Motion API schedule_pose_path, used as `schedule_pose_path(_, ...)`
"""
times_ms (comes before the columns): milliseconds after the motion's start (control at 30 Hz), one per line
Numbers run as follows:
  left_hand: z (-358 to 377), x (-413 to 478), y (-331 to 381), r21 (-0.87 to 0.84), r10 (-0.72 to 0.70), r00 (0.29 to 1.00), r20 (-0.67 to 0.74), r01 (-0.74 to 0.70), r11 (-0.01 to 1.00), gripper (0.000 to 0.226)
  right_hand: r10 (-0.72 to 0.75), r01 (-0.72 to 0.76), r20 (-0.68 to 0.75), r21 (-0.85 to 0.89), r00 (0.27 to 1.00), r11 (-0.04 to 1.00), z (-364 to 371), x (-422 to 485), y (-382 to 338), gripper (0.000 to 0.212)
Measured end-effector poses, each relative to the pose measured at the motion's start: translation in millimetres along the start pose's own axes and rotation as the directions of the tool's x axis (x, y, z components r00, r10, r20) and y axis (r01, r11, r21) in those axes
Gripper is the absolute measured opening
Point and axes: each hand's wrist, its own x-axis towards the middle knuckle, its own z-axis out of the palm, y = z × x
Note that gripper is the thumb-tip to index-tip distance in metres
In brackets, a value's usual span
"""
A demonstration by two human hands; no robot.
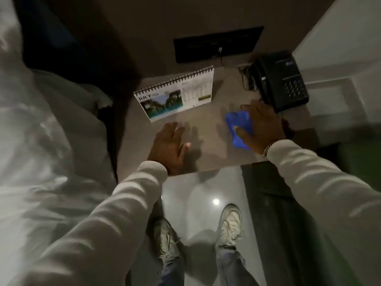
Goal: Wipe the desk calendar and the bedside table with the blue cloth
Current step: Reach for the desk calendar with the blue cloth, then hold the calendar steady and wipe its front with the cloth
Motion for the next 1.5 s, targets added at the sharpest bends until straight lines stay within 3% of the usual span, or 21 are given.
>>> schedule_pose_path(233,81,7,-29,0.122,-0.009,1.0,-0.024,0.012,0.993,0.066,0.128,-0.14,-0.072,-0.191,0.989,0.971,71,2,27,0.077)
schedule_pose_path(467,105,4,-41,0.192,0.009,0.995,-0.097,0.009,0.981,0.066,0.111,-0.132,-0.189,-0.102,0.976,0.986,103,-1,25,0.062)
schedule_pose_path(633,91,7,-37,0.181,-0.005,1.0,0.014,0.002,0.983,0.067,0.164,-0.181,-0.202,-0.066,0.966,0.981,93,15,21,0.05)
schedule_pose_path(800,17,4,-20,0.169,0.025,0.998,0.063,-0.035,0.985,0.071,0.218,-0.197,-0.144,0.145,0.965,0.97,56,20,5,0.053)
schedule_pose_path(900,-45,7,-11,0.223,0.147,0.987,-0.065,-0.129,0.966,0.067,0.252,-0.138,-0.249,0.399,0.935,0.907,38,7,-20,0.051)
schedule_pose_path(967,-80,18,-15,0.273,0.256,0.955,-0.15,-0.209,0.939,0.065,0.284,-0.113,-0.255,0.529,0.924,0.841,38,-1,-43,0.052)
schedule_pose_path(1067,-121,54,-32,0.303,0.311,0.929,-0.199,-0.243,0.922,0.068,0.348,-0.084,-0.271,0.669,0.897,0.738,49,-3,-76,0.05)
schedule_pose_path(1167,-143,95,-48,0.321,0.37,0.929,-0.024,-0.343,0.883,0.084,0.449,-0.07,-0.316,0.75,0.836,0.658,66,4,-108,0.051)
schedule_pose_path(1267,-147,126,-63,0.439,0.463,0.859,0.219,-0.511,0.739,0.098,0.523,-0.005,-0.372,0.812,0.767,0.584,87,15,-139,0.054)
schedule_pose_path(1500,-149,159,-89,0.513,0.642,0.64,0.423,-0.753,0.413,0.104,0.523,0.148,-0.564,0.757,0.639,0.636,117,49,-169,0.063)
